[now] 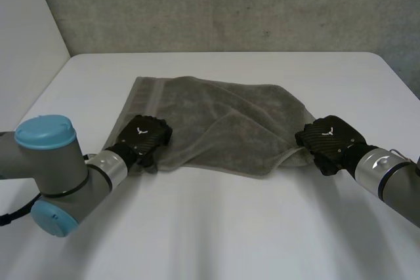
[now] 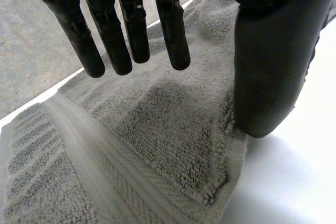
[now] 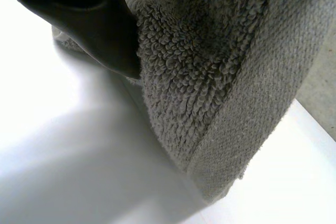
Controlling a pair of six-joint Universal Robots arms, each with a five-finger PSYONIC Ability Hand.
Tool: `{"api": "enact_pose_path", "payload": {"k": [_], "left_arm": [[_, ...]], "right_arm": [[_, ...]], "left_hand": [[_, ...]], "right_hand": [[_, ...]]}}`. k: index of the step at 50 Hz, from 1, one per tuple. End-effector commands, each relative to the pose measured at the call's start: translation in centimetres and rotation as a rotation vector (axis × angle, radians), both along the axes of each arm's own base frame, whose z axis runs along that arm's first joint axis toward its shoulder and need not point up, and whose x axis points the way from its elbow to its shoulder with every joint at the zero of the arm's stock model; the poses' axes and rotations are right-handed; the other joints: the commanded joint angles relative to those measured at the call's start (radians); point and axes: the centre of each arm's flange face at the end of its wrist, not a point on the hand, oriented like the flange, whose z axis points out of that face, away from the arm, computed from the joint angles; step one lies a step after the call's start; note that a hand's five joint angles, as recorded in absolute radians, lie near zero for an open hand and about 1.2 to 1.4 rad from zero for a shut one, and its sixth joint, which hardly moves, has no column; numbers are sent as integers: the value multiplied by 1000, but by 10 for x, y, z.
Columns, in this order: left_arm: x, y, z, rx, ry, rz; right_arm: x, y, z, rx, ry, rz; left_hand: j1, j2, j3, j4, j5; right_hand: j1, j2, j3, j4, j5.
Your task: Fold the towel.
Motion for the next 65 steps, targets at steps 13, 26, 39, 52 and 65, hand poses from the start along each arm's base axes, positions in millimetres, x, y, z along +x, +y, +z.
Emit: {"api": "enact_pose_path", "payload": {"k": [13,26,39,52,65], "left_arm": [[-8,-1,-6,13,-6,-21],[2,-23,47,-68,7,80],[24,2,211,-405,199,115],[54,-12,230,-404,267,138],[25,-110,181,-324,249,143]], "right_arm": [[-1,-2,-1,-4,2,-2],[-3,-21,45,-40,-98,-115],[-7,-2,209,-250,-289,-134],[-13,-34,188,-192,-132,-154],[46,-109,171,-433,-65,-173]], "left_hand": [[445,441,432,432,443],[862,857,848,848,860],[862,857,848,848,860],[862,857,848,848,860],[862,857,848,848,860]], "right_hand": [[67,98,68,54,61],[67,98,68,54,61],[67,98,68,54,61],[67,98,68,54,61],[67,98,68,54,61]]}}
